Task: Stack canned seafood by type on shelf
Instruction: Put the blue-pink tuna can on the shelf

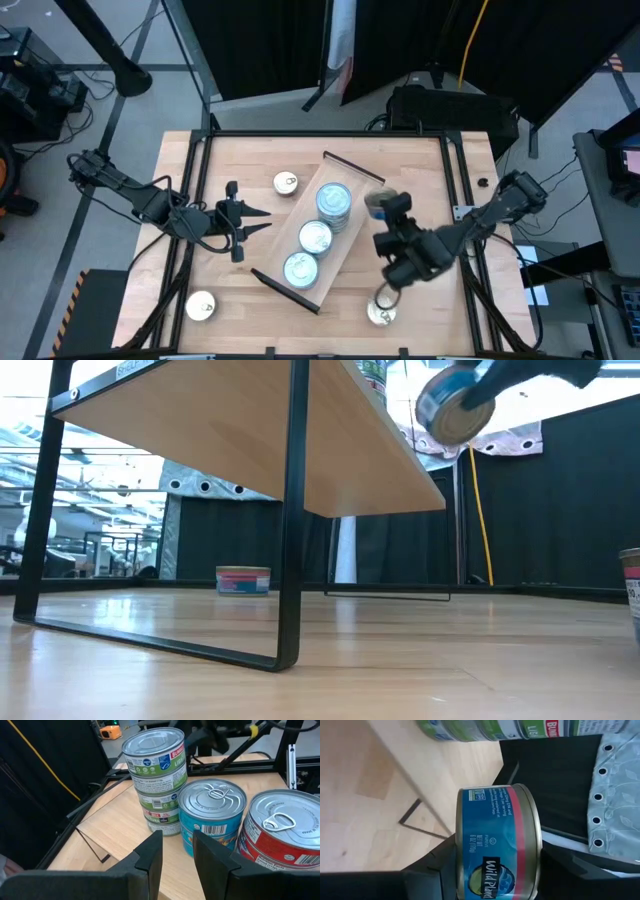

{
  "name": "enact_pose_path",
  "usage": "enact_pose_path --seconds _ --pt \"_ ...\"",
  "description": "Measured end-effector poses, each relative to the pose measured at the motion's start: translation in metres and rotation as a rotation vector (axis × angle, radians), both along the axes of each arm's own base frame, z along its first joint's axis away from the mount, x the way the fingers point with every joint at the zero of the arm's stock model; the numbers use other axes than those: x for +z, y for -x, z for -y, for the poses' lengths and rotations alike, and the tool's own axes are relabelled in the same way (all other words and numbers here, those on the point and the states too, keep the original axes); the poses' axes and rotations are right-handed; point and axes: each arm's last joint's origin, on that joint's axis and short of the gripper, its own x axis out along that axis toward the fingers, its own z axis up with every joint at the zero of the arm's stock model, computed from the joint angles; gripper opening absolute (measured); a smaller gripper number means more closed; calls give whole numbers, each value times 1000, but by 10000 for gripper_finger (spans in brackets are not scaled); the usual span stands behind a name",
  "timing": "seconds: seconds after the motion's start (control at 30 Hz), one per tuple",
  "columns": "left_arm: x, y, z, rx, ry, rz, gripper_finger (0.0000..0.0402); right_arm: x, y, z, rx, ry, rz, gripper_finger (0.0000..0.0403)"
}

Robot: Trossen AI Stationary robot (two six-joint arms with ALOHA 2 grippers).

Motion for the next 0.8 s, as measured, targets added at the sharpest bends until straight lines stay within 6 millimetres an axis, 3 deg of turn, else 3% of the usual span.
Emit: enact_pose_path --seconds 0.37,0.8 --pt "0 0 0 0 -3 -2 109 -16 -39 38 -31 -112 -31 194" --pt "0 0 0 -9 -27 -8 109 -18 -51 56 -97 -265 38 208"
